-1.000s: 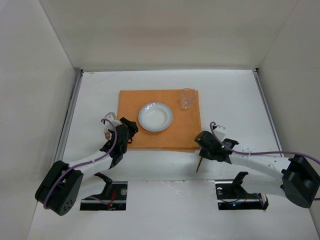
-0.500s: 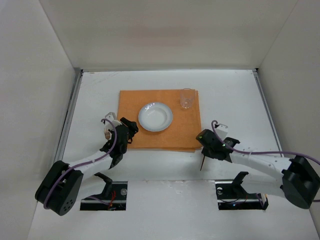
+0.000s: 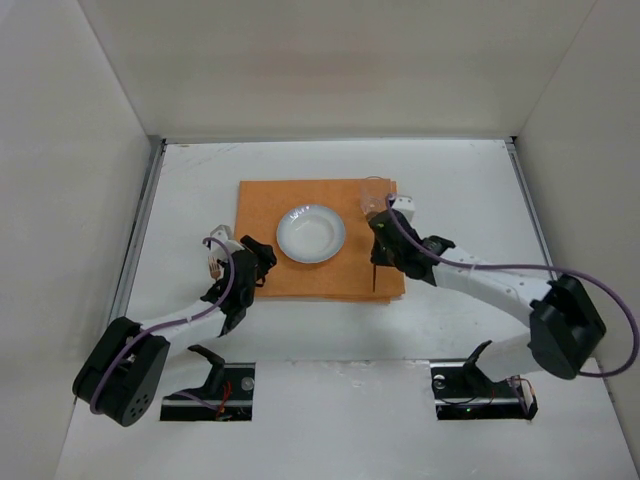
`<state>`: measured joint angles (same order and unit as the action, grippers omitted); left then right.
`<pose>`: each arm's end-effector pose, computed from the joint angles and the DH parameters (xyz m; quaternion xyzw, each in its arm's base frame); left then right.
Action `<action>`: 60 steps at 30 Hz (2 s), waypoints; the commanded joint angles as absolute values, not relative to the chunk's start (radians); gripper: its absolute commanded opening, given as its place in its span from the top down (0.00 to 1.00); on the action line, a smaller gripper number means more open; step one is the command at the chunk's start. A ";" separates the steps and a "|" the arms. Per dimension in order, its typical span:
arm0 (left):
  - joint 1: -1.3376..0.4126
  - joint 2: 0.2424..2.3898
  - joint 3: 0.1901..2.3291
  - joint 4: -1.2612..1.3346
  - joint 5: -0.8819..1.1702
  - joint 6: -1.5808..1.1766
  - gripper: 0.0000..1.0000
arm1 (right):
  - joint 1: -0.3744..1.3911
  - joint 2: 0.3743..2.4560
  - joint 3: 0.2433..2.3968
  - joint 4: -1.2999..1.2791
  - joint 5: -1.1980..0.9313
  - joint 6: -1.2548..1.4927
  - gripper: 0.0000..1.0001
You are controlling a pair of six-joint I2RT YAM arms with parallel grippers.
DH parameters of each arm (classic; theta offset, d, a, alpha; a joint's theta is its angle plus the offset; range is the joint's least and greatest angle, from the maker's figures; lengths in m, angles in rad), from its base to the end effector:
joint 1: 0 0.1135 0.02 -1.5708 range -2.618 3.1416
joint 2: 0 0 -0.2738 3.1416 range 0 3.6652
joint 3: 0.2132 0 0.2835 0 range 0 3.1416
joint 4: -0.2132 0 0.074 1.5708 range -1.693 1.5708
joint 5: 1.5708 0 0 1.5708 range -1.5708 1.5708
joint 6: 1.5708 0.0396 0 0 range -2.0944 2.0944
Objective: Set the dinner table for one person
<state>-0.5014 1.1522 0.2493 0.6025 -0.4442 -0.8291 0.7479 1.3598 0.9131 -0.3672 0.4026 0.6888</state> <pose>0.2118 -0.0967 0.1508 -0.2570 0.7533 -0.2177 0.5648 0.2410 0.2024 0.2353 0.0469 0.9123 0.0984 0.3948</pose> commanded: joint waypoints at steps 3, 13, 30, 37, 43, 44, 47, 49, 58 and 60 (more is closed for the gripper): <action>-0.490 1.126 0.275 0.644 -0.442 -0.833 0.51 | 0.708 1.497 0.999 -0.177 0.308 0.574 0.88; -0.479 1.144 0.278 0.644 -0.434 -0.838 0.51 | 0.656 1.606 0.928 -0.086 0.246 0.624 0.88; -0.487 1.121 0.276 0.643 -0.449 -0.819 0.51 | 0.654 1.530 0.908 -0.100 0.267 0.604 0.48; -0.484 1.124 0.294 0.629 -0.475 -0.770 0.54 | 0.654 1.303 0.815 -0.011 0.290 0.575 0.39; -0.508 1.060 0.383 0.419 -0.566 -0.684 0.78 | 0.654 1.256 0.726 0.139 0.281 0.598 0.86; -0.512 1.033 0.402 0.353 -0.572 -0.675 0.82 | 0.657 1.256 0.719 0.159 0.284 0.597 0.86; -0.512 0.892 0.463 0.020 -0.636 -0.667 0.89 | 0.665 1.269 0.689 0.253 0.275 0.588 0.84; -0.496 0.827 0.474 -0.134 -0.682 -0.666 0.88 | 0.666 1.270 0.664 0.307 0.273 0.580 0.80; -0.418 0.794 0.532 -0.598 -0.660 -0.811 0.76 | 0.668 1.273 0.591 0.382 0.209 0.629 0.73; -0.415 0.848 0.548 -0.630 -0.640 -0.821 0.76 | 0.668 1.275 0.588 0.385 0.206 0.638 0.72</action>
<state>-0.4232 0.8021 0.4892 -0.4728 -0.6621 -0.7853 0.6582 1.2724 0.5880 0.2867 0.2260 0.6186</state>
